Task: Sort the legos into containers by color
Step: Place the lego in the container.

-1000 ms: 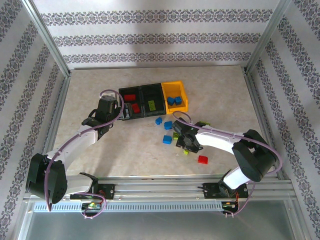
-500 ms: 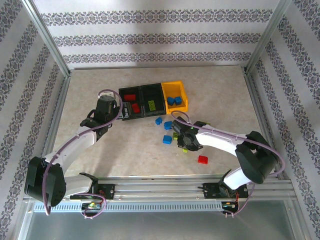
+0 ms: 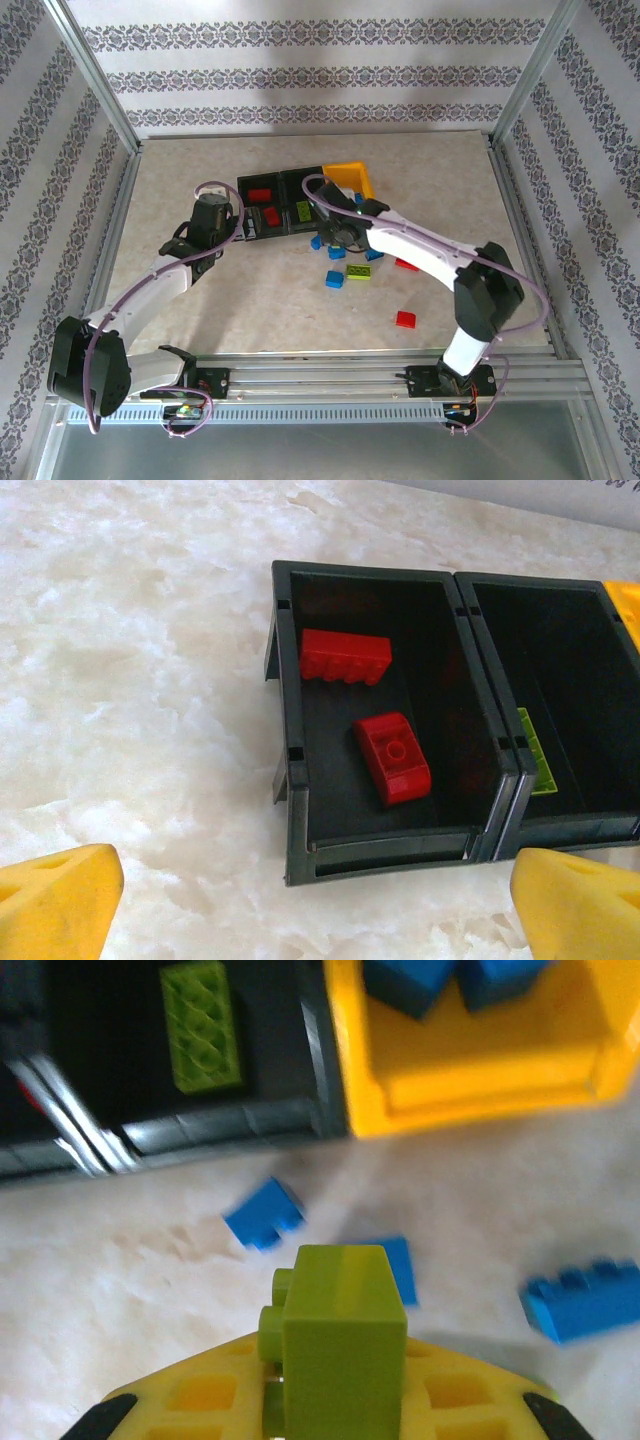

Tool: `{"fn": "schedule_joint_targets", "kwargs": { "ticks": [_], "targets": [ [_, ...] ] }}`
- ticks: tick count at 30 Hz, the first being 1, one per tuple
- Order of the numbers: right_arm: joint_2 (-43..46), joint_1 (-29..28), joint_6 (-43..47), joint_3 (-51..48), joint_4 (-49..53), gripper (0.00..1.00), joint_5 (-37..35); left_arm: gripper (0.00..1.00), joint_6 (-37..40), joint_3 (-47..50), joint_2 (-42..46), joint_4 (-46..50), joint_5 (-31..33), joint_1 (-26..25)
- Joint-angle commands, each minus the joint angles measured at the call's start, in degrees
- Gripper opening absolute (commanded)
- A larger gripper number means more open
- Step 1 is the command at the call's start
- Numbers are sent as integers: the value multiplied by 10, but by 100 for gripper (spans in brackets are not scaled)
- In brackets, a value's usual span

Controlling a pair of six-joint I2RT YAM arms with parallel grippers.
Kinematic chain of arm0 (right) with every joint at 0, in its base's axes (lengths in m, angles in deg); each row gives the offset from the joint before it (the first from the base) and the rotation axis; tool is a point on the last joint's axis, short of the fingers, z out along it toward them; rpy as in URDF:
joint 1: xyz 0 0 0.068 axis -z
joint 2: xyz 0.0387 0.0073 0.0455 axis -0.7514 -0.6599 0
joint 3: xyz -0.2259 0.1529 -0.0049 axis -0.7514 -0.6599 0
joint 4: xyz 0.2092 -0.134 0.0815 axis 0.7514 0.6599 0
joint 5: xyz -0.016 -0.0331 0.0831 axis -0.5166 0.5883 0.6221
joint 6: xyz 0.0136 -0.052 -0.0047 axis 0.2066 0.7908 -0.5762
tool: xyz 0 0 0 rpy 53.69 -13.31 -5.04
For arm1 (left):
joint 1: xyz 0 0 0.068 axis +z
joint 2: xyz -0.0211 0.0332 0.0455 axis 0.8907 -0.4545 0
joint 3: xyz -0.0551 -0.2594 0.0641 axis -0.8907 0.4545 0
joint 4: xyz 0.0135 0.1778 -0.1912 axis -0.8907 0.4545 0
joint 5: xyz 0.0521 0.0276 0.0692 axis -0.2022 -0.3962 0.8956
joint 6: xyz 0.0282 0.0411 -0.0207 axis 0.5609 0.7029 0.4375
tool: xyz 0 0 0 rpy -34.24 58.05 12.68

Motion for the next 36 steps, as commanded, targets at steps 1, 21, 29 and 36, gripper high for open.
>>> {"fn": "schedule_joint_targets", "kwargs": {
  "ticks": [1,21,29,36],
  "targets": [
    [-54,-2,78,81,5,21,-20,100,-5,11,19,21,2,9],
    [-313,42,215,375,-2,21,-48,100,-10,19,30,26,-10,8],
    [-344,49,226,388,-6,27,-67,100,-13,19,29,28,-12,8],
    [-348,50,228,386,-3,37,-73,99,-13,17,31,33,-10,8]
  ]
}}
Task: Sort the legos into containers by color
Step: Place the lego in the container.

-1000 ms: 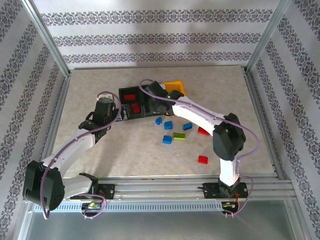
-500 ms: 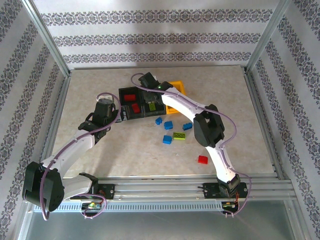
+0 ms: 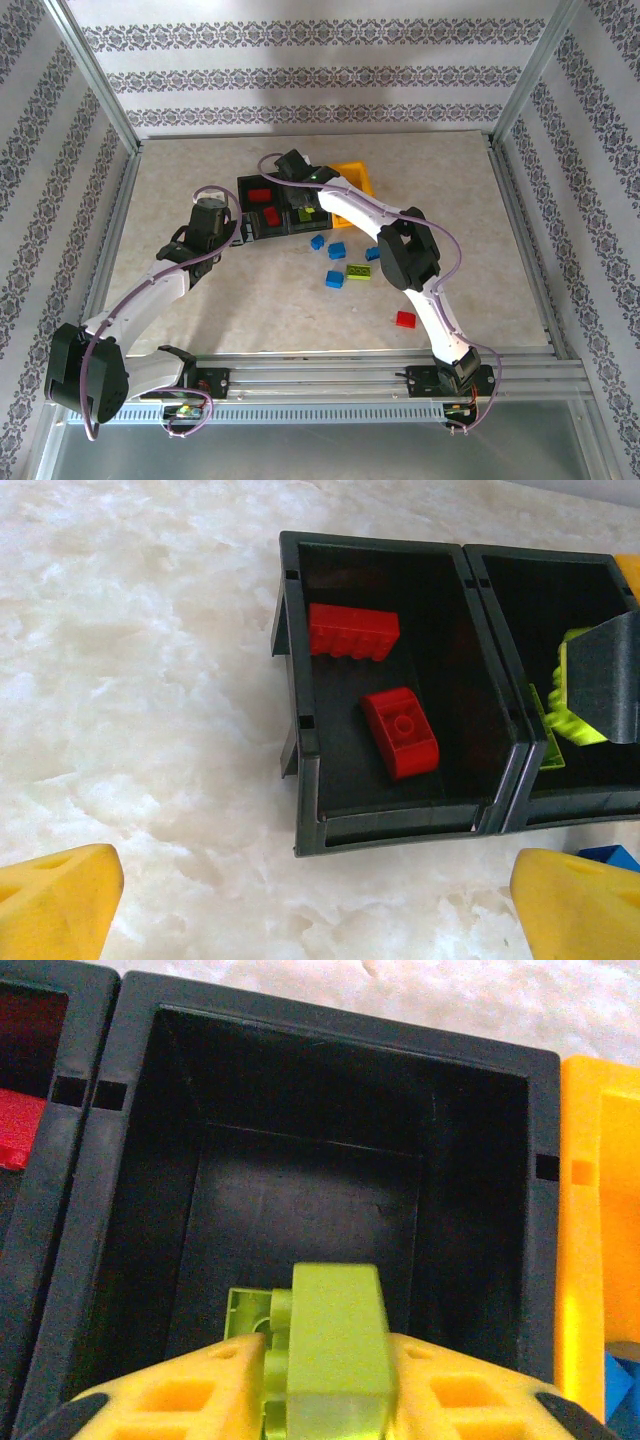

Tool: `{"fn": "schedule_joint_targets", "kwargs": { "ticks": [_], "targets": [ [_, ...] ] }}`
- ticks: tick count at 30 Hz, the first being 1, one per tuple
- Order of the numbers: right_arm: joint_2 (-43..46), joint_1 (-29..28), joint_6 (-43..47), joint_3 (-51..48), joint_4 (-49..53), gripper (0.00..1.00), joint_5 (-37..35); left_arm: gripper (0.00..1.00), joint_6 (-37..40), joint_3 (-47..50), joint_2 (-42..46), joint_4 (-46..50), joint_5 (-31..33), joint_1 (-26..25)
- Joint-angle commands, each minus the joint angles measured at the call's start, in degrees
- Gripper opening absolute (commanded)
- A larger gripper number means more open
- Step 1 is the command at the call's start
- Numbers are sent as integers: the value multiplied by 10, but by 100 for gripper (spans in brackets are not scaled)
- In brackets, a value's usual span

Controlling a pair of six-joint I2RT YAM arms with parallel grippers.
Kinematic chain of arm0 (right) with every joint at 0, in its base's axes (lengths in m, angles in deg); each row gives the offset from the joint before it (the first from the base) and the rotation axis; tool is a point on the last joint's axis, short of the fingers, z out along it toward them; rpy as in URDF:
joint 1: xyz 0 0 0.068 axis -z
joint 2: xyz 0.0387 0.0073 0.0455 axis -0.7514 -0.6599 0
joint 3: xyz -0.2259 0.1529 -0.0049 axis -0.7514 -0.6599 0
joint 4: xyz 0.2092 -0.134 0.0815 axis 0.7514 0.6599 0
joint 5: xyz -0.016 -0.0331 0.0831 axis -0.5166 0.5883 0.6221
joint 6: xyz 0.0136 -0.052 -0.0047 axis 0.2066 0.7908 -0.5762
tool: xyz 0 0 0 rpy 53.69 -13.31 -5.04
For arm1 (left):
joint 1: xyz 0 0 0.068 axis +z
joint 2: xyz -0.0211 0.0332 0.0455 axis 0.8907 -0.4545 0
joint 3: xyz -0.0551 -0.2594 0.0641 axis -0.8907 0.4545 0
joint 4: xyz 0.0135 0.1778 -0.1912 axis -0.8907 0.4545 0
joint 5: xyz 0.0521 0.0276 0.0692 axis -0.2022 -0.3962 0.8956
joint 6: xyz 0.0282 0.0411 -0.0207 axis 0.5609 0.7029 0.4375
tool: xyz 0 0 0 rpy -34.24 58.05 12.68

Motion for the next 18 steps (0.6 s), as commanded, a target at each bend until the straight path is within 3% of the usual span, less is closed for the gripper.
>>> {"fn": "schedule_joint_targets", "kwargs": {
  "ticks": [1,18],
  "targets": [
    [-8,8,7,16,3,39,-19,100,-12,2,13,17,-2,7],
    [75,-5,3,-9,-2,43,-13,99,-15,-1,12,16,-2,7]
  ]
}}
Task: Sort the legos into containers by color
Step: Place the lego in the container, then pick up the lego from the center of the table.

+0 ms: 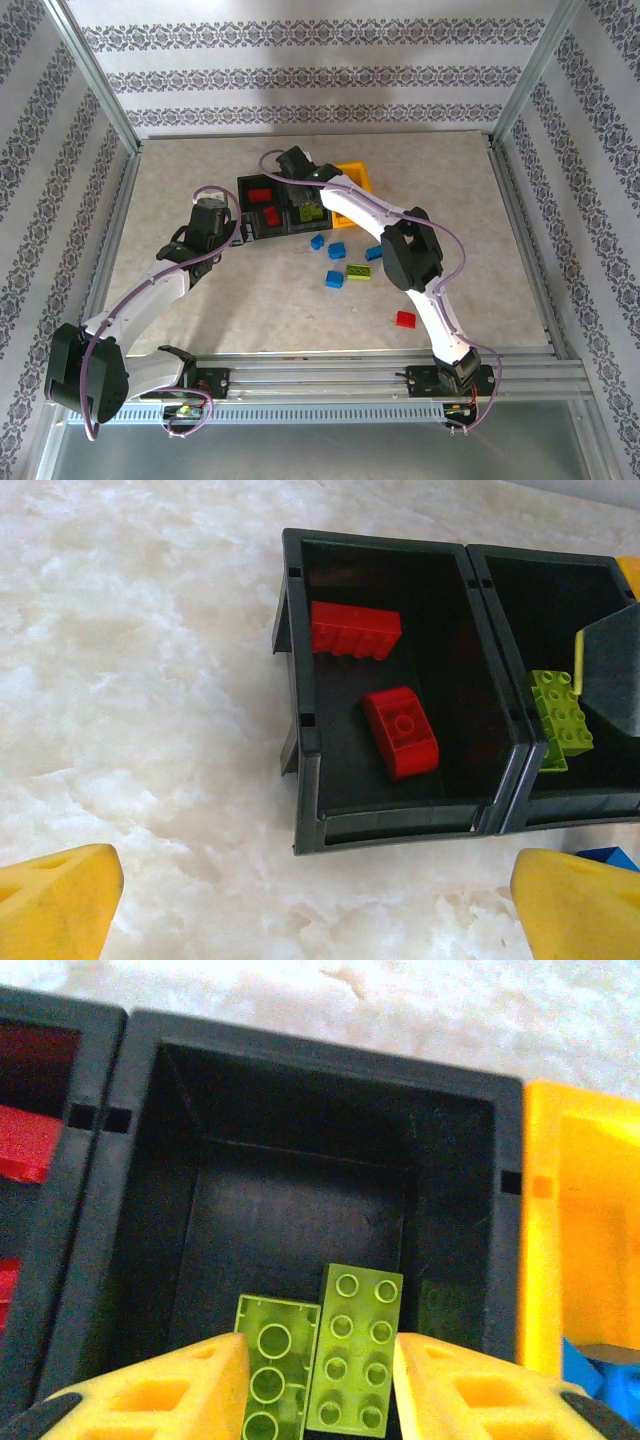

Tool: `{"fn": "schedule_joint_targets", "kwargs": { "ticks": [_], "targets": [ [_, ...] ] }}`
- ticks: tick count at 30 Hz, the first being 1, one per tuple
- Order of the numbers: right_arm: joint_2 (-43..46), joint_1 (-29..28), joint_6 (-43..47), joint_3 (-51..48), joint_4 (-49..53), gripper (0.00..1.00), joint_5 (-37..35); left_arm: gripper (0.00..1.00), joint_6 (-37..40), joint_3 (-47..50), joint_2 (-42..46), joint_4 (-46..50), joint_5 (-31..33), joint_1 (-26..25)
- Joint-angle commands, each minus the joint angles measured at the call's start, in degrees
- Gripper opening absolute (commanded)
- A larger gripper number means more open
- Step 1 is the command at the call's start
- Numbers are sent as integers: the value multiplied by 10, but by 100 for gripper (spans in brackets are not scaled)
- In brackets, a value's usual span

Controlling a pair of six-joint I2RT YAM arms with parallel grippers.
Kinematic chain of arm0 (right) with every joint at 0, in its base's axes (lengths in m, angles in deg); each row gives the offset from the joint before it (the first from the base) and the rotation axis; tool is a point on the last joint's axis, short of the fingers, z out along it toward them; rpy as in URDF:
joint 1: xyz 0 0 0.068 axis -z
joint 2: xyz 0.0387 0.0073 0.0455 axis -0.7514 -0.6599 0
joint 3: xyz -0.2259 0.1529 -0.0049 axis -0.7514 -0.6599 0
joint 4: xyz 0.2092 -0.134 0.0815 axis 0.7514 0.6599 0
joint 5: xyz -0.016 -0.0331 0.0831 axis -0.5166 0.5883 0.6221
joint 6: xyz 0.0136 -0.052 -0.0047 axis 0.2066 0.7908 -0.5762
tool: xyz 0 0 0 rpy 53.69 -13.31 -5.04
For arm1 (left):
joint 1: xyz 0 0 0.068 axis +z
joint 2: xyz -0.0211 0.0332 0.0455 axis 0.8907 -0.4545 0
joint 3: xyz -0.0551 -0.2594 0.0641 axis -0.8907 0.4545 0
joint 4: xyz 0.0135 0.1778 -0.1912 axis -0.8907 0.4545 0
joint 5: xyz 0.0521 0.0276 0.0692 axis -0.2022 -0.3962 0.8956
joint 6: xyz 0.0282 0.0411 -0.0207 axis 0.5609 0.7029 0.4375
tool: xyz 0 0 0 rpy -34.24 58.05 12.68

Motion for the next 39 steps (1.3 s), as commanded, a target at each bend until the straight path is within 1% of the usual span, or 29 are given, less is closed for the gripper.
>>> {"fn": "schedule_joint_targets", "kwargs": {
  "ticks": [1,7,17,23,27,31,39],
  "targets": [
    [64,-9,-5,-13,-3,43,-12,100,-7,-1,12,14,0,7],
    [137,-12,-42,-85,-14,47,-15,99,-8,-1,13,16,3,7],
    [266,-18,-142,-273,-17,53,20,100,-10,0,13,7,-3,7],
    [325,-36,-204,-382,-2,60,30,99,-14,4,14,4,-5,8],
    [337,-37,-224,-429,-5,67,45,99,-17,4,12,-1,-7,7],
    [323,-30,-220,-441,-6,70,75,100,-16,1,9,1,-8,8],
    [282,1,-204,-439,-14,72,124,99,-21,0,9,13,-2,8]
  ]
}}
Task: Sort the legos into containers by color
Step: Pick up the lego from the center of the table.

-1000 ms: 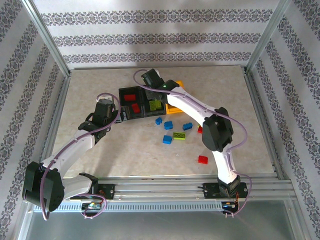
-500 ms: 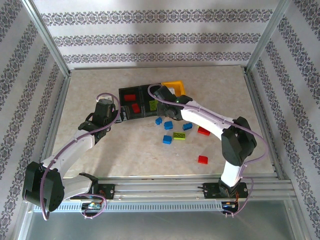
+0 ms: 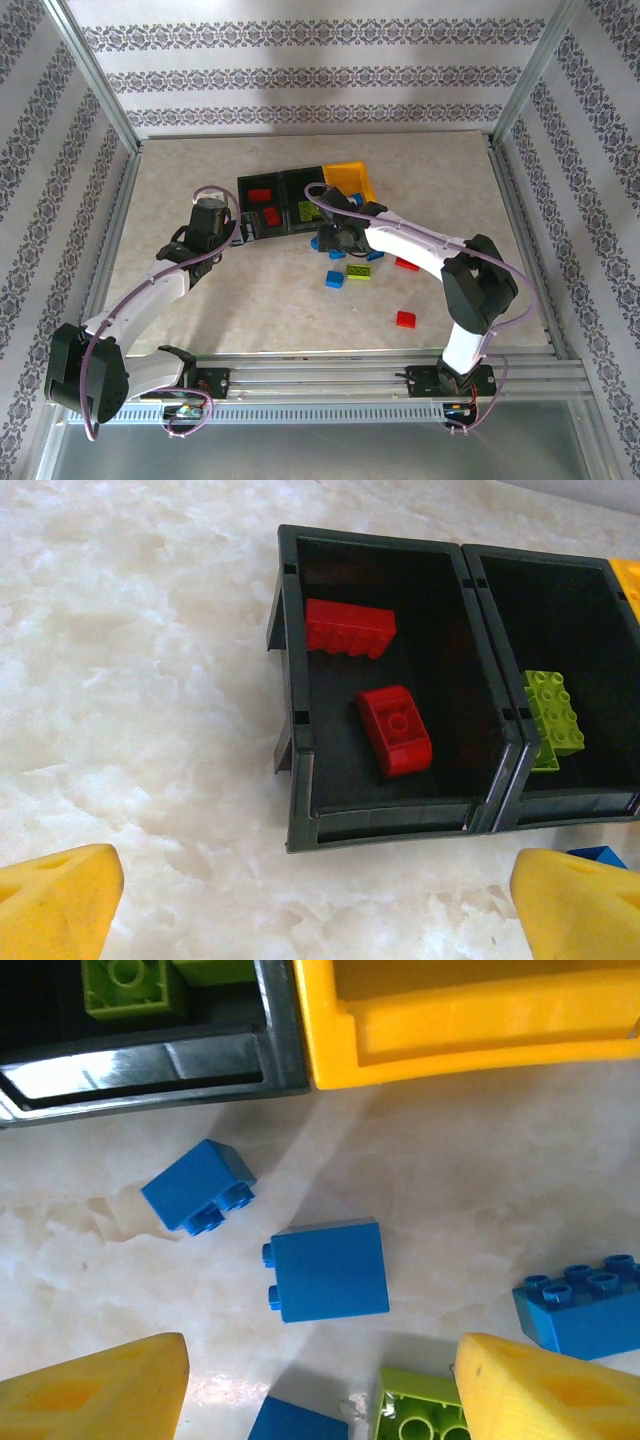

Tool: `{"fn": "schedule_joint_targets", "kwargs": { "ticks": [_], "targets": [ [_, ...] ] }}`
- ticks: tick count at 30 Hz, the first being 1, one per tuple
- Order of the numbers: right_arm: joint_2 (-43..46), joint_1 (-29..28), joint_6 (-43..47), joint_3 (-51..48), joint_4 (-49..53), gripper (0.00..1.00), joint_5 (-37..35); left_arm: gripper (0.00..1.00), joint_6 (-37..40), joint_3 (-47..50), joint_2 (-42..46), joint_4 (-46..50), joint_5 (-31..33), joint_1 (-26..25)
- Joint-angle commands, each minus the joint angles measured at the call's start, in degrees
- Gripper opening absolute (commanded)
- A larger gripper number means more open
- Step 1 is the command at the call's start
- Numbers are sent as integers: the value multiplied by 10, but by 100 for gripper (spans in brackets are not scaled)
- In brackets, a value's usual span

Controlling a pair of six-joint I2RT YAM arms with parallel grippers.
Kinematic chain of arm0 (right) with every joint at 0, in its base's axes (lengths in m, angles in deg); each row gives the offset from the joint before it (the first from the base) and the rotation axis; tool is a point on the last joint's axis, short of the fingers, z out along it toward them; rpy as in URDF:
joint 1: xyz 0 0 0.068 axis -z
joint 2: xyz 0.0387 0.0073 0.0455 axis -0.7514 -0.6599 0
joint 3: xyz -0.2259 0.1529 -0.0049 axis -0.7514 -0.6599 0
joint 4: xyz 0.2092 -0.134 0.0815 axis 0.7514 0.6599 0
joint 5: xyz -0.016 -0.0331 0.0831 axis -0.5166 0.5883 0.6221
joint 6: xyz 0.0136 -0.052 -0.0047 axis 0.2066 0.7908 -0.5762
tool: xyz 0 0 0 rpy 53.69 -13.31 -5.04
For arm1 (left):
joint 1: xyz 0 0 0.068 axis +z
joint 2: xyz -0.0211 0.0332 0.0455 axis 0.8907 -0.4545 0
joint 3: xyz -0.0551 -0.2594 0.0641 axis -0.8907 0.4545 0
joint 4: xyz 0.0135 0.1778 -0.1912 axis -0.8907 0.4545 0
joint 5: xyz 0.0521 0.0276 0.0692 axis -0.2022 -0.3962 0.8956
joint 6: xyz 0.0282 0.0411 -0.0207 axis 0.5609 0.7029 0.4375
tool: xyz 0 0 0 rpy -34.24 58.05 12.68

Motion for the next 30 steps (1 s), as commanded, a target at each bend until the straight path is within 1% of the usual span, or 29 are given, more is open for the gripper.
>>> {"fn": "schedule_joint_targets", "kwargs": {
  "ticks": [1,9,21,28,30],
  "targets": [
    [-27,13,8,-1,0,72,27,99,-12,0,9,13,4,8],
    [-72,30,29,18,-2,72,42,99,-12,0,9,15,7,7],
    [-114,38,41,39,-7,70,60,99,-12,2,4,11,6,8],
    [-125,40,40,40,-12,63,63,99,-11,2,3,9,6,7],
    [-128,41,39,39,-13,59,63,100,-11,2,3,9,6,7]
  ]
}}
